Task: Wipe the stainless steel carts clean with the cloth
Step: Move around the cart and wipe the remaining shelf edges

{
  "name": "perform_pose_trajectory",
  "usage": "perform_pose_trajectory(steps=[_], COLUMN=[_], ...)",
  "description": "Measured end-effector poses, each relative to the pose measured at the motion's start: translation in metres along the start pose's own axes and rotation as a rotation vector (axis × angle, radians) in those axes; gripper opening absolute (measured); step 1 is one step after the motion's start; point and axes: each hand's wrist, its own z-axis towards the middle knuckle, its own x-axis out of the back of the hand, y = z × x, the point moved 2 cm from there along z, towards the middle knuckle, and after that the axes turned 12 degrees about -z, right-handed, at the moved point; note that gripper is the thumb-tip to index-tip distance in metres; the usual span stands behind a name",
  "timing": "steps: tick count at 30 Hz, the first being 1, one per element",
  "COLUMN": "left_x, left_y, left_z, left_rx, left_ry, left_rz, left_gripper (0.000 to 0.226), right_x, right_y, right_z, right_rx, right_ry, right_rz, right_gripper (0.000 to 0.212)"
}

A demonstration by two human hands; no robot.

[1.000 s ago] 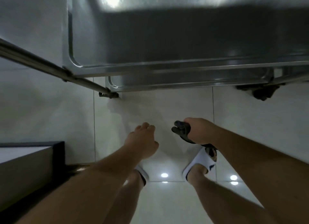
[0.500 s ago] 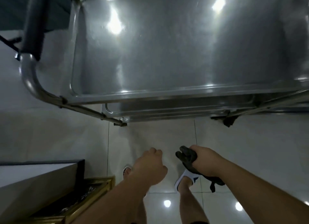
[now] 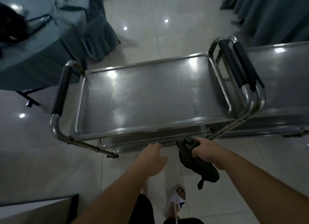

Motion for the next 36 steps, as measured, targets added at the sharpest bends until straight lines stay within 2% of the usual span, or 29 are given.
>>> perform_pose_trajectory(steps=[4, 7, 12, 18, 25, 27, 30, 34, 36], left_x=[0.019, 0.025, 0.038, 0.057, 0.037, 0.029, 0.016, -0.004, -0.018], left_y=[0.060, 0.105, 0.178, 0.239, 0.278, 0.286, 0.303, 0.333, 0.350], left_z=[0.013, 0.036, 0.087, 0.143, 0.179, 0.188, 0.199, 0.206, 0.206], left_rx=[-0.050, -0.094, -0.194, -0.264, -0.252, -0.225, -0.139, 0.035, 0.135], left_ry=[0.021, -0.031, -0.148, -0.180, -0.229, -0.232, -0.232, -0.245, -0.277], left_rz=[-0.099, -0.123, -0.090, -0.060, -0.046, -0.070, -0.257, -0.663, -0.882], left_gripper=[0.059, 0.057, 0.056, 0.051, 0.053, 0.054, 0.052, 0.024, 0.024], right_x=[0.032, 0.061, 0.135, 0.203, 0.240, 0.252, 0.274, 0.304, 0.316], right_y=[-0.003, -0.001, 0.008, 0.032, 0.049, 0.055, 0.064, 0.074, 0.081], right_z=[-0.009, -0.013, -0.024, -0.016, 0.006, 0.017, 0.036, 0.059, 0.065], right_rx=[0.000, -0.009, -0.052, -0.051, -0.018, -0.014, 0.003, 0.030, 0.029], right_ry=[0.060, 0.105, 0.245, 0.489, 0.624, 0.619, 0.591, 0.506, 0.429], right_rz=[0.234, 0.348, 0.492, 0.805, 1.117, 1.167, 1.257, 1.324, 1.357], right_gripper=[0.033, 0.044, 0.048, 0.035, 0.036, 0.028, 0.018, 0.027, 0.029])
